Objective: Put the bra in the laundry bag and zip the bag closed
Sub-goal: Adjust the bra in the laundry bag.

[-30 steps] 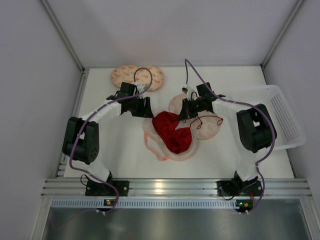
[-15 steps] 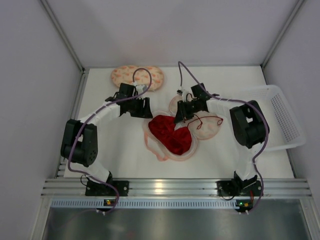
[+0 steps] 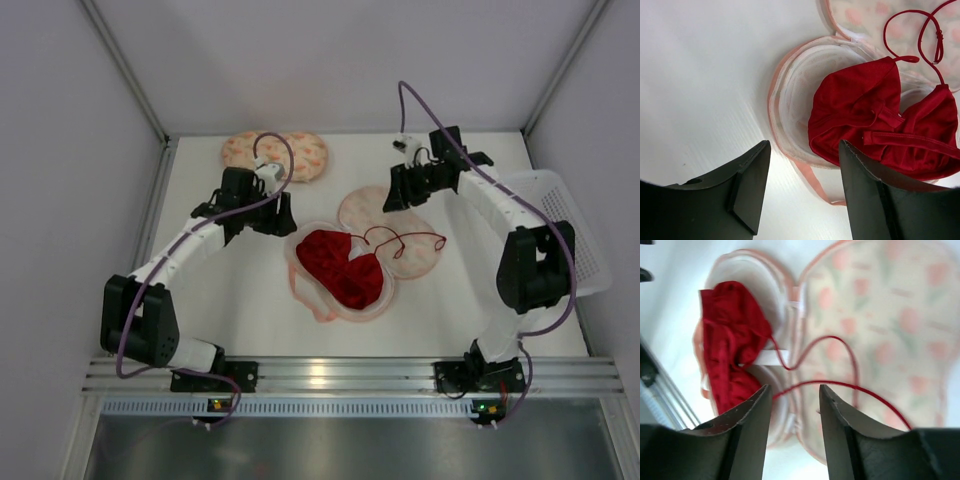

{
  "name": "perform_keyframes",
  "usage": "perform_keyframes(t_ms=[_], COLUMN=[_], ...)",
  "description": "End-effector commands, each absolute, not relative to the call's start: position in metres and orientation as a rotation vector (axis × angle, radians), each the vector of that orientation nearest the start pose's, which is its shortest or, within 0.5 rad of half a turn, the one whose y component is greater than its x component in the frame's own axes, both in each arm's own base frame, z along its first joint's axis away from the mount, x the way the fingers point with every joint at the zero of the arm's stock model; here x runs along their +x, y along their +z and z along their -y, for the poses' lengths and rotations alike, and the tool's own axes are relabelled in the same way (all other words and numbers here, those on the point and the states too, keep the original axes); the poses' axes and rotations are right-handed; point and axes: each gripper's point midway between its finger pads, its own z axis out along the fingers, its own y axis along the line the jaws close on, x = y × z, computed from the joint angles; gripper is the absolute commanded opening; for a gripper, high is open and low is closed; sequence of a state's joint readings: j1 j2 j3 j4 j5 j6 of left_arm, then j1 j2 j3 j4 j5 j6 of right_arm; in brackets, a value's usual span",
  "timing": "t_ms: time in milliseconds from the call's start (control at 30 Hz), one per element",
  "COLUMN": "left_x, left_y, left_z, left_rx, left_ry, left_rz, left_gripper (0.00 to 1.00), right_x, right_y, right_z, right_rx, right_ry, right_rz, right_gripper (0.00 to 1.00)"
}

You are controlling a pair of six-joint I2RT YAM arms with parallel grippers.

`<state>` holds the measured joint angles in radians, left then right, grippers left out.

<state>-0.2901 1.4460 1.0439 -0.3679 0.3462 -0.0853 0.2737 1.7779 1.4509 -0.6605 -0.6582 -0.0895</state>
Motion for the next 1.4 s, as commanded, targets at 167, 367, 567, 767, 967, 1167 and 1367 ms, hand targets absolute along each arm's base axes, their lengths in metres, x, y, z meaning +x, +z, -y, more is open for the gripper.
perform_keyframes(t_ms=[167, 367, 567, 767, 967, 1167, 1367], left_x=[0.34, 0.339, 0.339, 0.337, 0.337, 0.338, 0.34], left_y=[0.15, 0.152, 0.149, 0.147, 0.143, 0.143, 0.143], left_z=[0.161, 0.163, 0.163, 0.162, 0.161, 0.159, 0.157], left_rx=[0.414, 0.412, 0.407, 0.409, 0.403, 0.394, 0.381], left_ry=[-0.59, -0.611, -0.618, -0.615, -0.612, -0.603, -0.605], left_rz=[-2.269, -2.267, -2.275, -2.279, -2.291, -2.292, -2.295], left_gripper=[0.63, 0.63, 0.63, 0.63, 0.63, 0.63, 0.63], right_x=[0.36, 0.355, 0.354, 0.352, 0.351, 0.345, 0.345], right_y=[0.138, 0.103, 0.075, 0.055, 0.037, 0.031, 0.039], right_z=[-0.1, -0.058, -0.05, -0.043, -0.039, -0.047, -0.048], right_rx=[-0.878, -0.929, -0.927, -0.952, -0.943, -0.934, -0.93], right_ry=[0.42, 0.163, 0.121, 0.098, 0.125, 0.233, 0.255], right_rz=[-2.486, -2.662, -2.728, -2.776, -2.824, -2.851, -2.841], right_gripper=[0.37, 0.35, 0.39, 0.4, 0.43, 0.34, 0.02])
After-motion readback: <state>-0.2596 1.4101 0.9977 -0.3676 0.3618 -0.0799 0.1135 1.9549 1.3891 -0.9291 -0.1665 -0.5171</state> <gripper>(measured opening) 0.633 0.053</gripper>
